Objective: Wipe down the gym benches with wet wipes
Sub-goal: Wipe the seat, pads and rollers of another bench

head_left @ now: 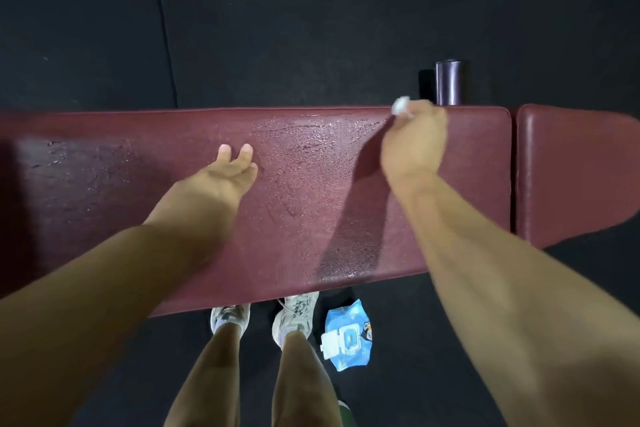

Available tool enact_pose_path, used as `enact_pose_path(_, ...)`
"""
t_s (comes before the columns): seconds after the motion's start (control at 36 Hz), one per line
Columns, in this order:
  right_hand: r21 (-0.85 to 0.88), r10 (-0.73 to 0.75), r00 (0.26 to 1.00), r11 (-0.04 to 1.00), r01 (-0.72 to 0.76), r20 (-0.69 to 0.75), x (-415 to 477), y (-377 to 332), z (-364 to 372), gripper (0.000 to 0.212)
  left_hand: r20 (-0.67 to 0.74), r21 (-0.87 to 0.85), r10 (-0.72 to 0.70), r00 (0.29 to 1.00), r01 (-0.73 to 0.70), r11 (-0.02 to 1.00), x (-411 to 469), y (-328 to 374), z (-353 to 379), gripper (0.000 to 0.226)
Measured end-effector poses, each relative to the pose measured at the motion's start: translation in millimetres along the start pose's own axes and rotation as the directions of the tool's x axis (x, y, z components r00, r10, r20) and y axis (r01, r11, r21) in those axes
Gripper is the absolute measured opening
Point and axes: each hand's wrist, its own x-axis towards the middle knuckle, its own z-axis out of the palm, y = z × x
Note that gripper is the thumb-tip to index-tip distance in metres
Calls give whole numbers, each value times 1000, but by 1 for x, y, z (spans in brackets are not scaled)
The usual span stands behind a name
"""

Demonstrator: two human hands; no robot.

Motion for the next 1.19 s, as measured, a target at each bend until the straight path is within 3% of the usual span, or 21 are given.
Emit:
enact_pose_path(0.08, 124, -319, 933, 945, 302, 163, -51, -45, 17, 34, -57, 13, 77, 995, -76, 997, -4, -14, 0, 76)
enact_pose_path(0.17, 275, -641, 689, 767, 579, 339, -99, -68, 20, 29, -122, 53, 52, 991, -45, 998, -13, -28, 0, 72)
enact_pose_path(0.22, 284, -710, 572, 696, 659, 411, -97, -60, 22, 32, -144, 61, 34, 989, -25, 998, -19, -35, -2, 70)
enact_pose_path(0.28, 236, -674, 630, 732, 639, 385, -74, -49, 20, 33, -143, 64, 34, 989, -25, 998, -24, -43, -2, 70)
enact_pose_path(0.36, 75, -512, 839, 858, 508, 183, -36, -33, 11, 30, -147, 54, 41, 988, -34, 998, -28, -50, 1, 71)
enact_pose_path(0.42, 43, -305, 946, 952, 302, 111, -16, -26, 4, 26, -162, 40, 49, 986, -43, 998, -28, -52, 3, 73)
enact_pose_path(0.47, 59, -123, 990, 991, 119, 71, -11, -27, 4, 26, -171, 14, 49, 984, -47, 999, -27, -56, 6, 77)
enact_pose_path(0.5, 32, -97, 995, 995, 96, 38, -14, -34, 8, 28, -178, 0, 57, 982, -58, 998, -25, -57, 8, 77)
enact_pose_path(0.58, 22, -237, 971, 971, 236, 37, -46, -71, 25, 35, -207, -12, 81, 975, -86, 996, -22, -62, 18, 76)
enact_pose_path(0.64, 108, -477, 870, 878, 466, 127, -78, -95, 36, 35, -219, -16, 83, 972, -88, 996, -20, -63, 21, 75)
enact_pose_path(0.69, 216, -679, 683, 734, 644, 271, -107, -108, 40, 22, -228, -26, 82, 970, -90, 996, -21, -64, 22, 72)
enact_pose_path(0.75, 278, -780, 522, 616, 737, 344, -117, -102, 40, 17, -248, -8, 104, 963, -110, 994, -21, -67, 24, 70)
enact_pose_path(0.78, 297, -799, 497, 593, 749, 340, -115, -93, 40, 18, -267, -1, 120, 956, -125, 992, -20, -69, 26, 70)
enact_pose_path(0.81, 280, -782, 521, 614, 738, 342, -108, -84, 37, 22, -277, 0, 125, 953, -130, 992, -19, -72, 29, 69)
enact_pose_path(0.89, 196, -567, 789, 823, 533, 237, -77, -53, 24, 32, -227, -48, 61, 972, -74, 996, -18, -75, 32, 73)
enact_pose_path(0.97, 89, -171, 980, 983, 162, 105, -59, -20, 4, 28, -107, -85, -48, 993, 39, 996, -16, -63, 26, 75)
enact_pose_path(1.03, 103, 37, 999, 994, -36, -4, -65, -12, 4, 28, -78, -77, -82, 994, 76, 994, -16, -58, 22, 76)
enact_pose_path(1.08, 68, 56, 998, 996, -55, -23, -89, -22, 17, 27, -107, -99, -58, 993, 48, 994, -17, -58, 20, 80)
enact_pose_path(1.14, 124, -53, 998, 991, 49, 22, -127, -48, 31, 24, -155, -115, -28, 988, 10, 993, -22, -64, 20, 79)
enact_pose_path(1.19, 222, -335, 934, 927, 303, 125, -165, -70, 43, 25, -216, -79, 5, 976, -23, 997, -31, -69, 24, 72)
